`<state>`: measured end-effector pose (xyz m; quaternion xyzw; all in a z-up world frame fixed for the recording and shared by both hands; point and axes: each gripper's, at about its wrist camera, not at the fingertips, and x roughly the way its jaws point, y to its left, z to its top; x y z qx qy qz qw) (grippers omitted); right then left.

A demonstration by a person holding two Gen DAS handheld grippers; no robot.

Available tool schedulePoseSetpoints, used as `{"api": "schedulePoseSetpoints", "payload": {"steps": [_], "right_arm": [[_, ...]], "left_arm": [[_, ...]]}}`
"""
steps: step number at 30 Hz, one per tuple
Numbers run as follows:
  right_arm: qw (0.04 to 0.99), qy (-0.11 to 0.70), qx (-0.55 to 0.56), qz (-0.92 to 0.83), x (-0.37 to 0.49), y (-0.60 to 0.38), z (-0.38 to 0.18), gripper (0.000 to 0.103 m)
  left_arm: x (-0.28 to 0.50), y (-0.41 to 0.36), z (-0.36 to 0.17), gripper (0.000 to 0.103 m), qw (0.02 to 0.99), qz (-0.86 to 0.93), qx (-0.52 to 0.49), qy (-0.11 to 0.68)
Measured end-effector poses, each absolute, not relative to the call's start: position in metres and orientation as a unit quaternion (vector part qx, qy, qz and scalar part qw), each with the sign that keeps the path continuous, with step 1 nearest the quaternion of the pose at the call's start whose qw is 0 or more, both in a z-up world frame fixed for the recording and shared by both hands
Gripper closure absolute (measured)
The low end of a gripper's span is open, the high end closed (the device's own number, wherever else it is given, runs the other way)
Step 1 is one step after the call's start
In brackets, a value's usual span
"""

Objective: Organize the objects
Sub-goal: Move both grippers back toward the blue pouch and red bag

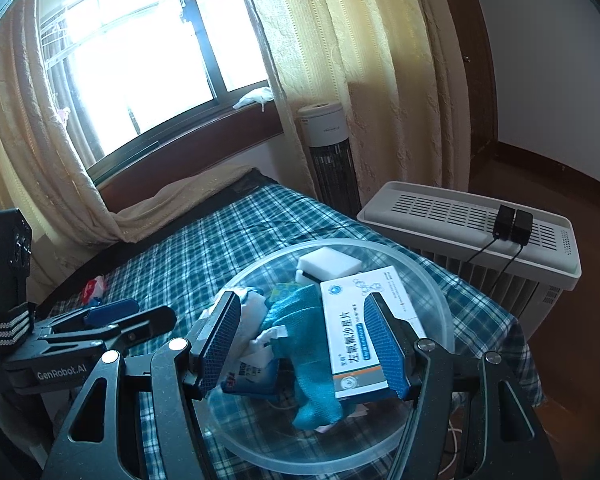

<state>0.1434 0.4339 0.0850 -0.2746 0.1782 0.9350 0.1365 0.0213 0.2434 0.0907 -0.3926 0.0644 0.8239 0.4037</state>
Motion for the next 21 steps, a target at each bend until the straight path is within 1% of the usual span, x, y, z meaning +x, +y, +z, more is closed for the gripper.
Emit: {"api": "schedulePoseSetpoints", "payload": {"steps": [6,14,21], "right_arm": [[0.106,0.174,-0.270,0.941,0.130,0.411,0.093,0.037],[0.060,0.162,-0.276,0.946,0.111,0.370,0.097,0.037],[0.023,0.152,-0.286,0.946,0.094,0.335,0.099,0.037]], "left_arm": [[0.004,0.214,0.094,0.016,0.366,0.844,-0.388,0.061],[-0.028,0.154,0.088,0.017,0.299,0.868,-0.394,0.044],[-0.059,0.107,0.078,0.016,0.231,0.887,-0.396,0.053]]}}
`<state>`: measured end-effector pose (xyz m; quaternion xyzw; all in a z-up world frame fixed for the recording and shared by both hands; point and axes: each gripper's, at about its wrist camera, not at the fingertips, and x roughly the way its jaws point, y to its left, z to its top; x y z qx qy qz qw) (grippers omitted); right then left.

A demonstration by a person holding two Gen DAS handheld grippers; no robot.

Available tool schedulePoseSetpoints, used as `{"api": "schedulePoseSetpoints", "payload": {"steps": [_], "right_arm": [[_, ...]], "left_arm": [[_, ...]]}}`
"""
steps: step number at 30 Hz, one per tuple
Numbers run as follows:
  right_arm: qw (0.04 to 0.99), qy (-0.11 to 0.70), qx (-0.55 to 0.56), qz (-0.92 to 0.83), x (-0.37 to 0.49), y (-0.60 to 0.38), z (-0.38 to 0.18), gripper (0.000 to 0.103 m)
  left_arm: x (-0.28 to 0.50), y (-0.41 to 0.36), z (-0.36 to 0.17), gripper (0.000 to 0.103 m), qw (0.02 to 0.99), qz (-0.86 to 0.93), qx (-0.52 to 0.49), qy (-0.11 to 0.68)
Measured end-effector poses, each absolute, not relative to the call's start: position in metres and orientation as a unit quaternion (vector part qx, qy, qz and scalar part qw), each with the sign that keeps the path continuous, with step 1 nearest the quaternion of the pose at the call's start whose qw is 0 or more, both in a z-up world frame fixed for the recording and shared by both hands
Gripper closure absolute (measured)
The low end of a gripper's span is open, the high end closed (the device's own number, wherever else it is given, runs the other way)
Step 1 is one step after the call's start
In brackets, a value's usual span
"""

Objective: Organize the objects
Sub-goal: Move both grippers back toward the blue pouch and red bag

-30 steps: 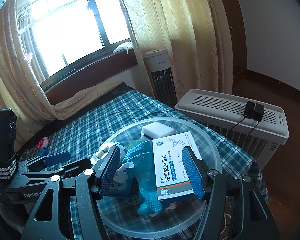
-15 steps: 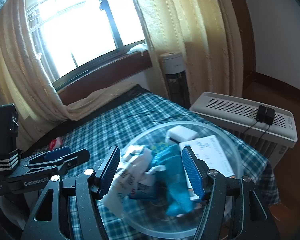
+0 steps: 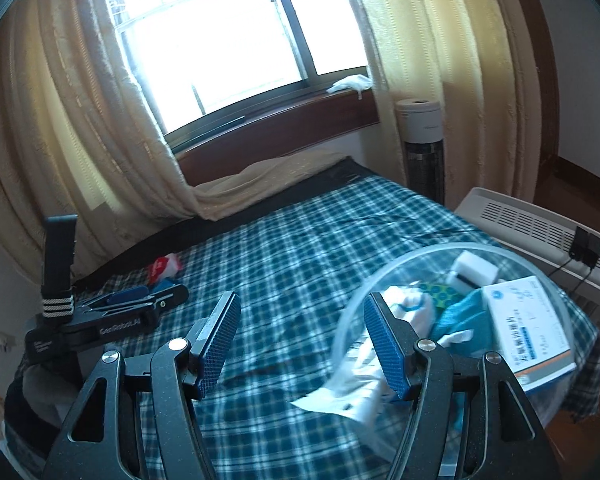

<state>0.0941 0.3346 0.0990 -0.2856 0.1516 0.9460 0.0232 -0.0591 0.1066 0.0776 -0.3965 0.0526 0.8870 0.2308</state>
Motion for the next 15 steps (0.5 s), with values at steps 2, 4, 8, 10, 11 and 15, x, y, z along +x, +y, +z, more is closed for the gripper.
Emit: {"api": "schedulePoseSetpoints", "payload": {"steps": [2,4,8,10,11,15], "right_arm": [[0.015,0.148,-0.289,0.946,0.090,0.326,0.098,0.037],[0.006,0.147,-0.295,0.944,0.086,0.318,0.097,0.037],[-0.010,0.148,-0.309,0.939,0.075,0.304,0.092,0.037],[-0.016,0.144,-0.315,0.938,0.069,0.296,0.090,0.037],[-0.019,0.142,-0.317,0.938,0.066,0.293,0.090,0.037],[-0.031,0.135,-0.325,0.935,0.053,0.278,0.087,0.037]], "left_arm": [[-0.071,0.092,0.071,0.016,0.210,0.890,-0.402,0.053],[-0.082,0.080,0.064,0.017,0.193,0.891,-0.407,0.053],[-0.101,0.059,0.050,0.017,0.163,0.892,-0.419,0.051],[-0.107,0.052,0.045,0.016,0.154,0.892,-0.422,0.050],[-0.109,0.049,0.043,0.016,0.151,0.892,-0.423,0.049],[-0.118,0.043,0.035,0.017,0.142,0.890,-0.431,0.044]]}}
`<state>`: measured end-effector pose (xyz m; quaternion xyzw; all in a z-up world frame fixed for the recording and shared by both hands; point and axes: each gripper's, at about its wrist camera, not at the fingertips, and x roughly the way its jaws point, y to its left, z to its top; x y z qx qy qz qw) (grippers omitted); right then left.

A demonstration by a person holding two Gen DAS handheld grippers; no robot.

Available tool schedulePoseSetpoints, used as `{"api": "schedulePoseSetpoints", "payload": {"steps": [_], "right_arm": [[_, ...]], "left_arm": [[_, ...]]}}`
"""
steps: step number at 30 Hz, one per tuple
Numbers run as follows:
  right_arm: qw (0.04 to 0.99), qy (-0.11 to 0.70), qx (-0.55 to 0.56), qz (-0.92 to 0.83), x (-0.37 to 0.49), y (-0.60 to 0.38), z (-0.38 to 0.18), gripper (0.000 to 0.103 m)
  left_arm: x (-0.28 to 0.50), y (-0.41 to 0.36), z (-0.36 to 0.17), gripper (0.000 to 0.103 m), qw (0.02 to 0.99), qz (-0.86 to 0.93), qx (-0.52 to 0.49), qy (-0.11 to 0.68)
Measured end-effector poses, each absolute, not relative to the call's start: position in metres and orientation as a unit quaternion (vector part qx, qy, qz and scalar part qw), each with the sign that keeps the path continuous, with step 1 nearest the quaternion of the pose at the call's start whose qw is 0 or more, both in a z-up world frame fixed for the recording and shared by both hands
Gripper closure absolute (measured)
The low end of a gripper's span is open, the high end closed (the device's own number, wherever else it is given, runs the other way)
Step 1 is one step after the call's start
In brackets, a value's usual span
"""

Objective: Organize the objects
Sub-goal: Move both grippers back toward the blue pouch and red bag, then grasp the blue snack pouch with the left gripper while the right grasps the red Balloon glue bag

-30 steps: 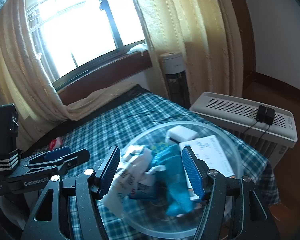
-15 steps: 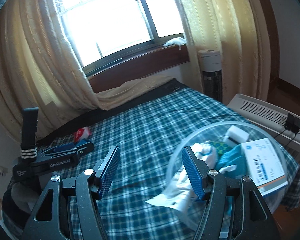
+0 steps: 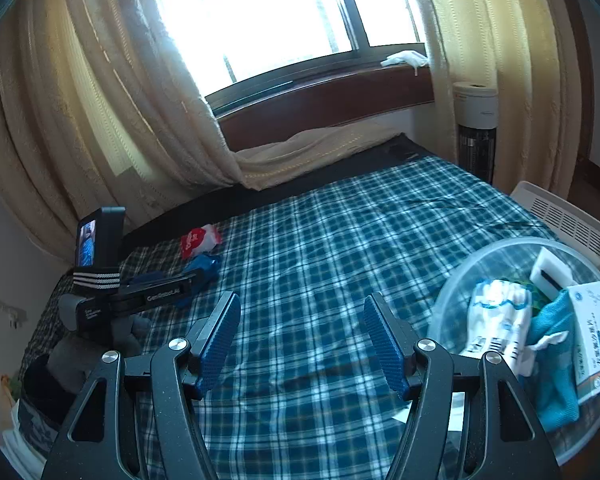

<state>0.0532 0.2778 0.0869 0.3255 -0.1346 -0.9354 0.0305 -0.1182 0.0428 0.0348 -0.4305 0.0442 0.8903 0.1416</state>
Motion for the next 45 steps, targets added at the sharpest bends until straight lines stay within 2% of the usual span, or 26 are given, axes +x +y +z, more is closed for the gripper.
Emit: {"api": "schedulePoseSetpoints", "payload": {"steps": [9,17,20,21,22,30,45], "right_arm": [[0.053,-0.138,0.348,-0.926,0.028,0.257,0.077,0.037],[0.061,-0.129,0.357,-0.923,0.004,0.239,0.071,0.037],[0.065,-0.128,0.361,-0.921,-0.009,0.230,0.069,0.037],[0.066,-0.128,0.362,-0.921,-0.012,0.229,0.068,0.037],[0.068,-0.128,0.363,-0.921,-0.016,0.226,0.068,0.037],[0.092,-0.123,0.385,-0.910,-0.058,0.202,0.060,0.037],[0.157,-0.103,0.420,-0.888,-0.159,0.149,0.035,0.035]], "left_arm": [[-0.129,0.032,0.019,0.018,0.127,0.884,-0.449,0.033],[-0.129,0.039,0.016,0.036,0.130,0.884,-0.446,0.044],[-0.128,0.039,0.017,0.049,0.133,0.885,-0.443,0.046],[-0.129,0.039,0.017,0.056,0.135,0.885,-0.443,0.044],[-0.129,0.038,0.018,0.058,0.137,0.885,-0.444,0.042],[-0.131,0.014,0.033,0.059,0.132,0.889,-0.440,0.002],[-0.142,-0.050,0.063,0.059,0.041,0.912,-0.406,-0.048]]}}
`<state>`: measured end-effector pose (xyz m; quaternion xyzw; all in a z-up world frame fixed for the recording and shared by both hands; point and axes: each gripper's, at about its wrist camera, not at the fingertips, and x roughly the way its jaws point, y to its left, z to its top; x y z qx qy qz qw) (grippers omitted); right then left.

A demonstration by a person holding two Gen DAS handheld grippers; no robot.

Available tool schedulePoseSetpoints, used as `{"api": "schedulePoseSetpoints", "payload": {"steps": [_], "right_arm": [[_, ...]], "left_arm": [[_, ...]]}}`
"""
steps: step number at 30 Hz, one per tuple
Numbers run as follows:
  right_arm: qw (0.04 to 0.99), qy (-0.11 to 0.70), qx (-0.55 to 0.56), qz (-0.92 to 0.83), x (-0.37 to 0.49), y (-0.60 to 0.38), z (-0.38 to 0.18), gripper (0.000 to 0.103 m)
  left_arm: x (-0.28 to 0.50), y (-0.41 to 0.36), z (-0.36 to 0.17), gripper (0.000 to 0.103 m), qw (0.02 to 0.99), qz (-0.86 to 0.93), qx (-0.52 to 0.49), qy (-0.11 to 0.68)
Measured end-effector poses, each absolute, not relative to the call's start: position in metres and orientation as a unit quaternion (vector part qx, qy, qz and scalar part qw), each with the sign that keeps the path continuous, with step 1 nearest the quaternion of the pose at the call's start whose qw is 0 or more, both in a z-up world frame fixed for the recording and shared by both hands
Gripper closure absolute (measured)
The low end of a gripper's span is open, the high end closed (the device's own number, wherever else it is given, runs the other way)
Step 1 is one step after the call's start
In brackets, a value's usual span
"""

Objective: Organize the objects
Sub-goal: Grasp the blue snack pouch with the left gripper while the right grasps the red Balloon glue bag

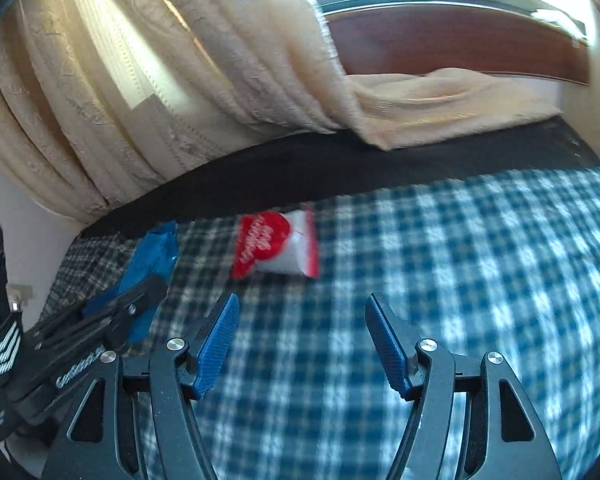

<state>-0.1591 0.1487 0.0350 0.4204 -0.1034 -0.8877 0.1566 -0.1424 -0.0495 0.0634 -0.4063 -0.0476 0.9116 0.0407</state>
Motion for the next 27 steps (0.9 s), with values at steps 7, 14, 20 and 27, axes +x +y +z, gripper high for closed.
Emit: {"api": "schedulePoseSetpoints", "payload": {"steps": [7,14,20,27], "right_arm": [[0.174,-0.092,0.423,-0.884,-0.203,0.124,0.033,0.031],[0.156,-0.075,0.442,-0.880,-0.226,0.100,0.016,0.028],[0.128,-0.036,0.442,-0.887,-0.231,0.087,0.008,0.029],[0.130,-0.031,0.444,-0.886,-0.227,0.087,0.006,0.052]], "left_arm": [[-0.148,-0.060,0.060,0.058,0.023,0.908,-0.413,-0.059],[-0.152,-0.067,0.054,0.058,0.013,0.905,-0.421,-0.069],[-0.153,-0.066,0.052,0.058,0.012,0.903,-0.424,-0.066],[-0.152,-0.064,0.055,0.058,0.015,0.904,-0.421,-0.064]]}}
